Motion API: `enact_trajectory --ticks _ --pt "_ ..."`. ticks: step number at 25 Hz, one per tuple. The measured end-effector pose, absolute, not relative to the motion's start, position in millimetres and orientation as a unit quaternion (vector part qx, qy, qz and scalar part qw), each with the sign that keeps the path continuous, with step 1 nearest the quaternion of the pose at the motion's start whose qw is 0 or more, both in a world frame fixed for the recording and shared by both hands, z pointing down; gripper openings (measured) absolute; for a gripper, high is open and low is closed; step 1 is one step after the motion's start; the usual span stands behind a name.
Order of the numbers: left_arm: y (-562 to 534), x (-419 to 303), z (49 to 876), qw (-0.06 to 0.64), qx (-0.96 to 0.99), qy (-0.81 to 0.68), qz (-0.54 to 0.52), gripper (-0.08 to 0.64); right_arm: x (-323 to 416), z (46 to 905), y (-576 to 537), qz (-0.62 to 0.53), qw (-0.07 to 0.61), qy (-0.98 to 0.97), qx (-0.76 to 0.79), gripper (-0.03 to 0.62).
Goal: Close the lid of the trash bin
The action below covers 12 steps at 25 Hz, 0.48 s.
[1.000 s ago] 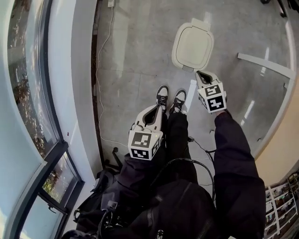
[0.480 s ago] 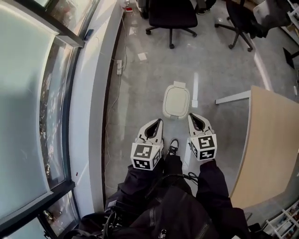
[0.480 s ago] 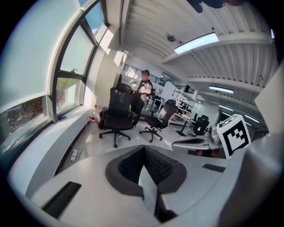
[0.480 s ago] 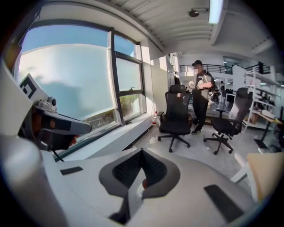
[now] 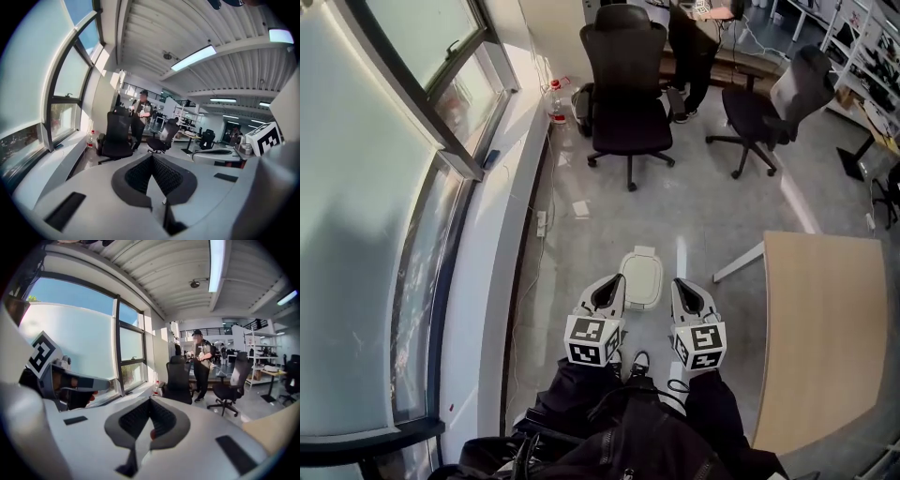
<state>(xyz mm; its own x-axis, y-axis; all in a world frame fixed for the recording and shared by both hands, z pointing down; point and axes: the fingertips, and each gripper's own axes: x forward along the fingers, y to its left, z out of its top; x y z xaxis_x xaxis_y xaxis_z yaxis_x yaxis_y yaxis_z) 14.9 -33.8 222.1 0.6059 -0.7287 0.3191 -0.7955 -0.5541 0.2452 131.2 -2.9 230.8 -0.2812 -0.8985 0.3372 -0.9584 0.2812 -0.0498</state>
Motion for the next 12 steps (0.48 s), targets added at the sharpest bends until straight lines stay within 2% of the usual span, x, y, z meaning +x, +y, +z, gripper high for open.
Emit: enact_trajectory --ticks 12 --pt "-19.6 38.4 104.2 0.087 0.900 -0.425 0.036 0.002 131.9 97.5 14.8 0.010 0.036 -0.799 0.600 0.006"
